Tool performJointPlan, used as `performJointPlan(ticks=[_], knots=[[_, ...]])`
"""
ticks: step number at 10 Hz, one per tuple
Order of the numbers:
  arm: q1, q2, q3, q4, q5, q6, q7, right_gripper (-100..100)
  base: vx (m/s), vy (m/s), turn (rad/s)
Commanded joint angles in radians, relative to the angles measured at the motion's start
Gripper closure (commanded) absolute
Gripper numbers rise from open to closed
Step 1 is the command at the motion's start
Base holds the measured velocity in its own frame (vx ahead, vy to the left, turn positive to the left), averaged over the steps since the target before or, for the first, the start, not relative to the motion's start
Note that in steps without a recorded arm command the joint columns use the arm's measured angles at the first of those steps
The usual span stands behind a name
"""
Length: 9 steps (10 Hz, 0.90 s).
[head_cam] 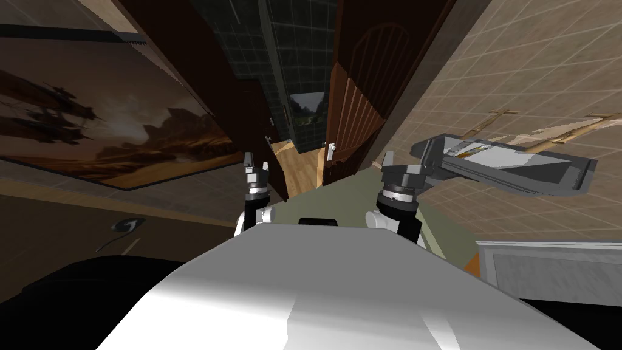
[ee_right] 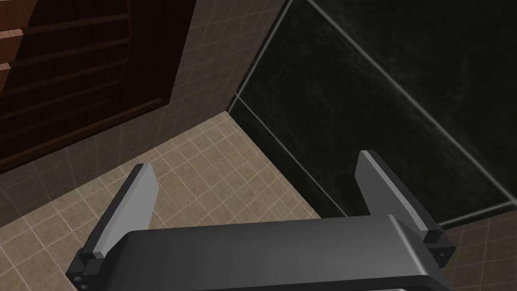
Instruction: Push the door open
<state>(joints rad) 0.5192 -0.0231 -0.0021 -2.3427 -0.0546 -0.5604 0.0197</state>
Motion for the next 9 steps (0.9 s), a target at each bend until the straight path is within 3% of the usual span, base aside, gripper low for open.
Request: performJointPlan(ticks=[1, 9], knots=[[-0.015, -0.007, 0.007, 0.034, 0.001, 0.01, -0.003, -100, 0.083, -0.035, 0.061], [-0.093, -0.034, 0.046, 0.212, 0.006, 0.065, -0.021, -100, 0.117, -0.07, 0.066]])
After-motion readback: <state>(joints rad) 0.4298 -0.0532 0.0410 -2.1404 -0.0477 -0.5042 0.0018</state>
